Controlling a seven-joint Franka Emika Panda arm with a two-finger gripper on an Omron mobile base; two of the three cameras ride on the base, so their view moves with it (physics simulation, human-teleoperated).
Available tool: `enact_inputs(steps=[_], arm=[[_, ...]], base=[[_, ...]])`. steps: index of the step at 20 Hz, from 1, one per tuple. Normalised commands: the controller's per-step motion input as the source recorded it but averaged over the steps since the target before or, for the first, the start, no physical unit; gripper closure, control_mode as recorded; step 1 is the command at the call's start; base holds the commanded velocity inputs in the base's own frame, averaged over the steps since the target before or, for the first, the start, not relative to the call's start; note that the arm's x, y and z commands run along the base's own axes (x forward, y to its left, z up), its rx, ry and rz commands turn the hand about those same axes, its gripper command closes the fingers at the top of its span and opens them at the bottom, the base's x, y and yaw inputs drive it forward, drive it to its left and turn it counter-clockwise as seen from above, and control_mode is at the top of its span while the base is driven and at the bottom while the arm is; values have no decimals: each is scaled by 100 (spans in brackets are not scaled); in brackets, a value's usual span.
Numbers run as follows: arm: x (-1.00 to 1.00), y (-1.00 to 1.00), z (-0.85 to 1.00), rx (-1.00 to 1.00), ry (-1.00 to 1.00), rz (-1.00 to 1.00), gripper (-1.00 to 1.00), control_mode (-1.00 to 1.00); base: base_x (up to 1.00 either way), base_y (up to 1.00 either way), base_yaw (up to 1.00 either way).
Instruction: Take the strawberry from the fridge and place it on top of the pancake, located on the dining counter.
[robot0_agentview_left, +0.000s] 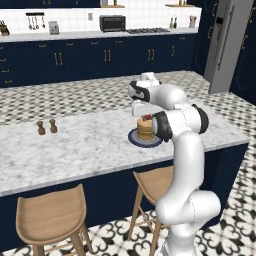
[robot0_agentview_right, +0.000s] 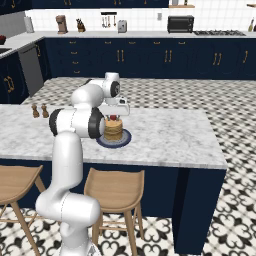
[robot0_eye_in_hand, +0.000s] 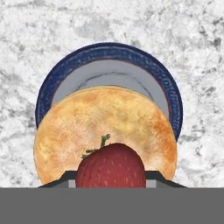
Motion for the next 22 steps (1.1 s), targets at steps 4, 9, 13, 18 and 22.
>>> enact_inputs(steps=[4,9,13,18,22], arm=[[-7,0,0,0,0,0,100,-100],[-21,0,0,0,0,0,100,-100],[-27,0,0,0,0,0,100,-100],[-22,0,0,0,0,0,100,-100],[-6,0,0,0,0,0,100,-100]], base=[[0,0,0],[0,0,0],[0,0,0],[0,0,0],[0,0,0]])
